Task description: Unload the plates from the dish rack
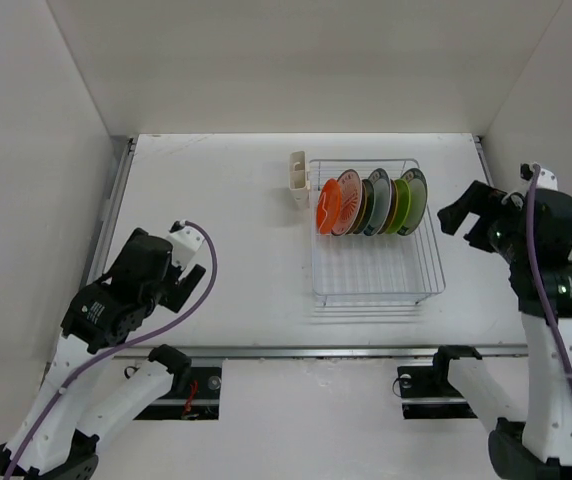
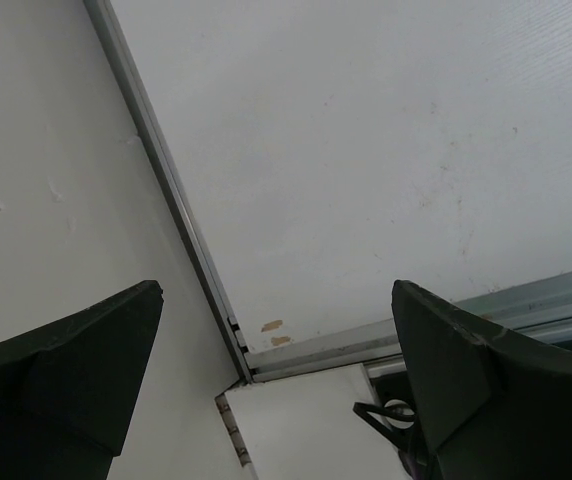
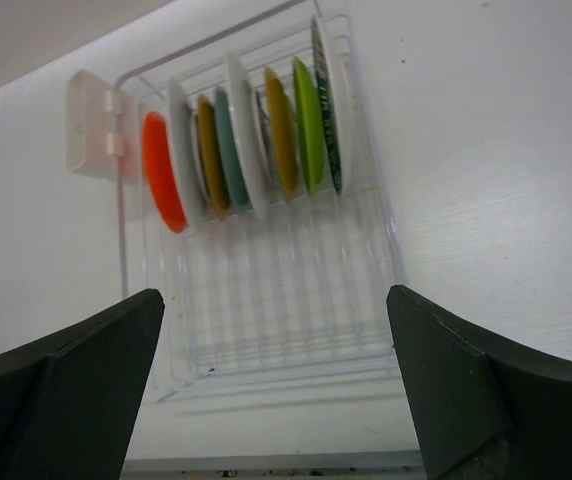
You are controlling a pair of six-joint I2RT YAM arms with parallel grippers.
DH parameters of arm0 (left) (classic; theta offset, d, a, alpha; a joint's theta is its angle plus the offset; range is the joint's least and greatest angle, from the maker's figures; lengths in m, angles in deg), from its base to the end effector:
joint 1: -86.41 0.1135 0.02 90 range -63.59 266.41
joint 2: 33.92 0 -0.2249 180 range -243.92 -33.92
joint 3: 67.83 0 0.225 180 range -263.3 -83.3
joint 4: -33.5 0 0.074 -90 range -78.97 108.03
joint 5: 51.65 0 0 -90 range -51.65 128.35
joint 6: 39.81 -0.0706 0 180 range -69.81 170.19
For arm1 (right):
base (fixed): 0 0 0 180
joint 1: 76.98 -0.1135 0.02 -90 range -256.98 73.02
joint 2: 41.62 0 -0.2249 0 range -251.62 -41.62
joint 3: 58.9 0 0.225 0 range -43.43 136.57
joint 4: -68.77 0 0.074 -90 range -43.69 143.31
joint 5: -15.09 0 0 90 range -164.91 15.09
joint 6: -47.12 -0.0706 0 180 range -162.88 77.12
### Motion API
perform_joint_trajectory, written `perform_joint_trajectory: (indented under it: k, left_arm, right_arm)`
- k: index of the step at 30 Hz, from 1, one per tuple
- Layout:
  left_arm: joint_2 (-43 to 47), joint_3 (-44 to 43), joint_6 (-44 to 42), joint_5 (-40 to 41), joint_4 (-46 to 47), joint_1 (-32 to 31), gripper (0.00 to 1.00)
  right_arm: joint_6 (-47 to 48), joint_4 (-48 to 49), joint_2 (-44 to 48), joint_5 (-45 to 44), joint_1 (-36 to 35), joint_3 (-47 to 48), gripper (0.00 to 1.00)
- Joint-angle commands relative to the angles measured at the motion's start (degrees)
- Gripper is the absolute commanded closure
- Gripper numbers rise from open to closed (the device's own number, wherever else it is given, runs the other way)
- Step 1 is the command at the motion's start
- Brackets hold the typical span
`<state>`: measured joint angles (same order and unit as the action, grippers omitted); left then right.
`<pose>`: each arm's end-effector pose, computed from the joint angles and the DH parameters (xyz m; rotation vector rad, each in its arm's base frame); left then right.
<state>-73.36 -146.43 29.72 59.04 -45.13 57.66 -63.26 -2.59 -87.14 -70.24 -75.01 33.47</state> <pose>0.1250 -0.0401 0.3094 0.7503 2.0972 0.3284 0.1478 0.0007 0.3782 0.3375 1.9801 0.2874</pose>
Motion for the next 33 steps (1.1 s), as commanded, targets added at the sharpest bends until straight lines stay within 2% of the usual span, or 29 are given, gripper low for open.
perform_joint_trajectory:
  k: [1, 3, 7, 8, 12, 17, 21, 25, 26, 28, 33]
  left_arm:
    - [-0.72, 0.11, 0.52, 2.24, 1.8, 0.19, 0.01]
    - [-0.73, 0.12, 0.52, 3.48, 1.81, 0.19, 0.01]
    - [-1.25, 0.73, 0.52, 6.11, 2.34, 0.19, 0.01]
    - [-1.25, 0.73, 0.52, 7.25, 2.94, 0.19, 0.01]
    - [-1.25, 1.25, 1.13, 10.07, 3.47, 0.19, 0.01]
    - [-0.73, 2.58, 1.13, 10.78, 4.01, 0.72, 0.01]
    - [-1.77, 3.19, 1.13, 11.91, 5.24, 1.24, 0.01]
    - [-1.78, 3.19, 1.13, 11.92, 5.85, 1.24, 0.01]
    - [-1.78, 3.19, 1.13, 12.44, 5.85, 1.77, 0.01]
    - [-1.78, 3.19, 1.13, 12.45, 5.85, 1.77, 0.01]
    - [-1.78, 2.14, 1.13, 11.92, 5.85, 1.77, 0.01]
  right_arm:
    - [-2.47, 5.88, -7.38, -7.56, 0.31, -1.84, 0.01]
    - [-2.47, 10.17, -12.19, -8.27, 0.31, -2.55, 0.05]
    - [-2.47, 16.24, -21.59, -8.27, 0.31, -2.55, 0.19]
    - [-2.47, 17.04, -23.55, -8.27, 0.31, -2.55, 0.27]
    - [-1.33, 21.09, -30.85, -8.27, 0.31, -0.27, 0.39]
    - [0.51, 22.93, -38.58, -7.74, -0.92, 3.16, 0.39]
    - [0.52, 23.56, -42.62, -9.76, -1.45, 3.77, 0.47]
    - [1.21, 22.69, -45.44, -12.74, -3.29, 5.97, 0.77]
    - [1.83, 22.15, -45.45, -13.97, -3.91, 5.98, 0.89]
    - [2.45, 20.84, -44.23, -18.54, -6.01, 7.64, 1.0]
    - [2.98, 18.38, -39.74, -26.62, -8.66, 10.89, 1.0]
